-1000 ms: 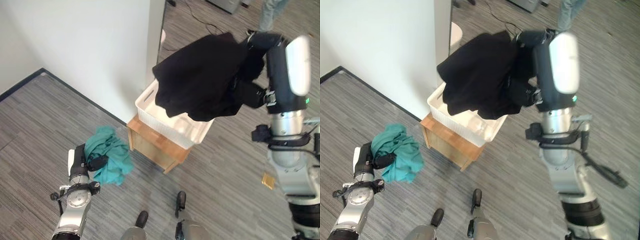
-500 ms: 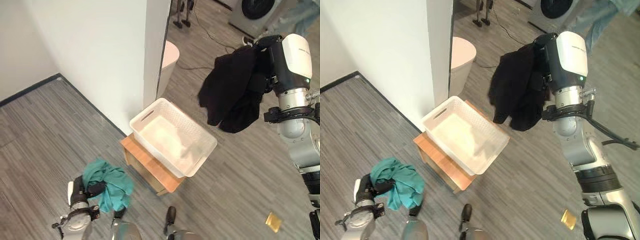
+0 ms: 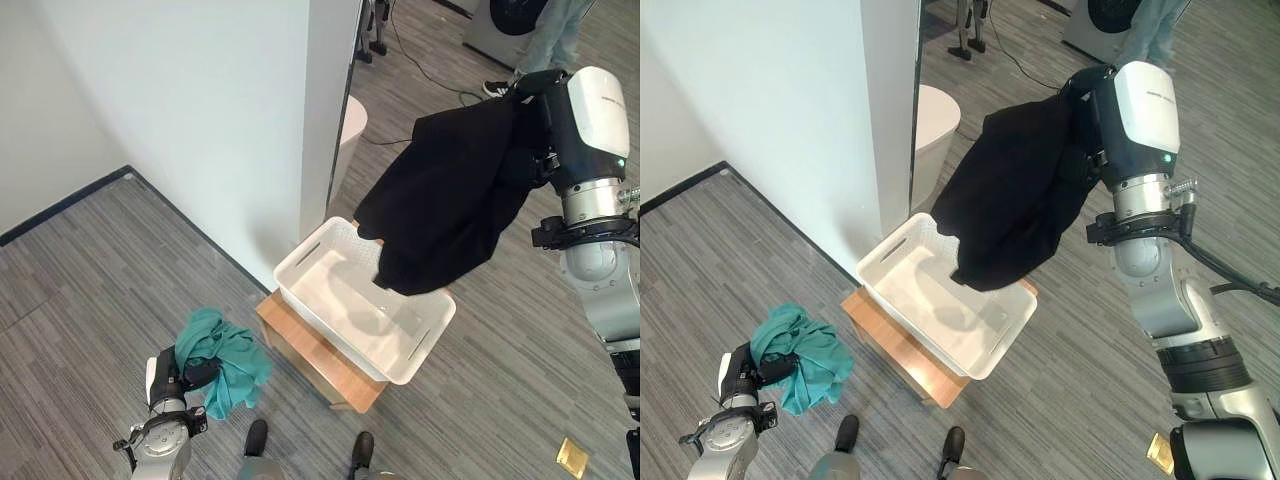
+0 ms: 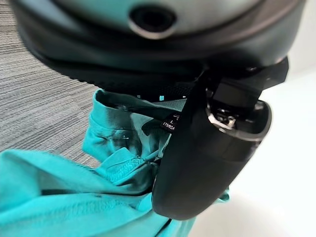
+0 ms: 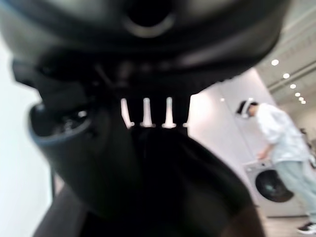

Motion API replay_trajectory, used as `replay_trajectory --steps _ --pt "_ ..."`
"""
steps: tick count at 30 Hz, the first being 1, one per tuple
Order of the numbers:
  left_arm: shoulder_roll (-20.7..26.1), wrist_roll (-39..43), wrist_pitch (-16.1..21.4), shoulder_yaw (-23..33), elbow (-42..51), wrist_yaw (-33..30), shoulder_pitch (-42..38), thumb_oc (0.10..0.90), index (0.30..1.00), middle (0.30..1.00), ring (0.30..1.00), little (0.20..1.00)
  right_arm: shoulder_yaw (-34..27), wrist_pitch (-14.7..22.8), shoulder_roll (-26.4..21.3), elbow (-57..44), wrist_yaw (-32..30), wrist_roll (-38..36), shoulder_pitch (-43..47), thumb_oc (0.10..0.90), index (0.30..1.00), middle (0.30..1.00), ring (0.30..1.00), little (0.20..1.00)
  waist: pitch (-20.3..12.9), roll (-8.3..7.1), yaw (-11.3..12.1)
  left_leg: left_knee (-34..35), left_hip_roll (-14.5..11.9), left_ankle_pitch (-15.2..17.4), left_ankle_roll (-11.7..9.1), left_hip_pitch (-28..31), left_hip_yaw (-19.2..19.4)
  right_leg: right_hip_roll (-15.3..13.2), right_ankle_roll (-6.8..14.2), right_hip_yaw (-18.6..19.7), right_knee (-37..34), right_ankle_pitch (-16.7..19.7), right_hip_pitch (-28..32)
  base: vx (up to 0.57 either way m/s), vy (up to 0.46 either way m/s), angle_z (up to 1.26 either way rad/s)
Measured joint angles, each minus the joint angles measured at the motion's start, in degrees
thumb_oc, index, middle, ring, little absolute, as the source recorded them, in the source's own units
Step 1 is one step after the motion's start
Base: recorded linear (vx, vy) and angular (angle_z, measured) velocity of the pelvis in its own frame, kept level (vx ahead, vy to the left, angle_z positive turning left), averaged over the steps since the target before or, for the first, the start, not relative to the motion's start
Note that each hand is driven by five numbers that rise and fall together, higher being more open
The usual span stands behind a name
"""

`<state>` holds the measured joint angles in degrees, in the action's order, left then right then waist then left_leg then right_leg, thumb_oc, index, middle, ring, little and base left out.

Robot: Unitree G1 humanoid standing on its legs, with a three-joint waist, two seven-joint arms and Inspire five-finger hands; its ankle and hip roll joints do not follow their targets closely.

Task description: Pick up bed clothes into laundry basket.

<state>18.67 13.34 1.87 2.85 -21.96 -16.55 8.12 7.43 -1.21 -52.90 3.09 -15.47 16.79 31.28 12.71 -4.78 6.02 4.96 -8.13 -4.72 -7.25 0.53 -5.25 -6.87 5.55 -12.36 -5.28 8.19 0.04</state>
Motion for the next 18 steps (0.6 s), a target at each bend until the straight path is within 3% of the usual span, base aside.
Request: replay_trajectory --steps 4,13,18 --pt "-0.02 0.02 0.02 -0.51 -0.02 0.05 -0.10 0.400 0.300 0.300 0.300 0.300 2.78 -1.15 1.42 2.11 0.54 -1.41 0.56 0.400 0.300 0.300 0.300 0.300 0.00 0.01 0.22 0.03 0.00 0.59 -0.16 0.40 0.15 -0.07 0.78 0.05 -0.01 -0.99 0.34 0.00 0.004 -0.02" --pt "-0.20 0.04 -0.76 -2.40 -0.07 0.19 1.21 0.400 0.300 0.300 0.300 0.300 8.12 -1.17 14.58 0.35 2.87 -0.16 -0.38 0.400 0.300 0.300 0.300 0.300 -0.41 0.40 0.84 0.05 -0.23 1.14 0.03 0.19 0.15 0.12 0.62 0.56 -0.03 -0.85 -0.13 0.00 0.000 0.00" --pt "-0.46 0.02 -0.95 -2.84 -0.07 1.01 2.06 0.400 0.300 0.300 0.300 0.300 10.25 -1.15 16.51 0.53 3.36 0.65 -0.70 0.400 0.300 0.300 0.300 0.300 -0.56 0.65 1.53 0.03 0.13 0.72 -0.28 0.08 0.14 -0.26 0.43 0.41 -0.02 -0.63 -0.14 0.00 0.000 0.00"
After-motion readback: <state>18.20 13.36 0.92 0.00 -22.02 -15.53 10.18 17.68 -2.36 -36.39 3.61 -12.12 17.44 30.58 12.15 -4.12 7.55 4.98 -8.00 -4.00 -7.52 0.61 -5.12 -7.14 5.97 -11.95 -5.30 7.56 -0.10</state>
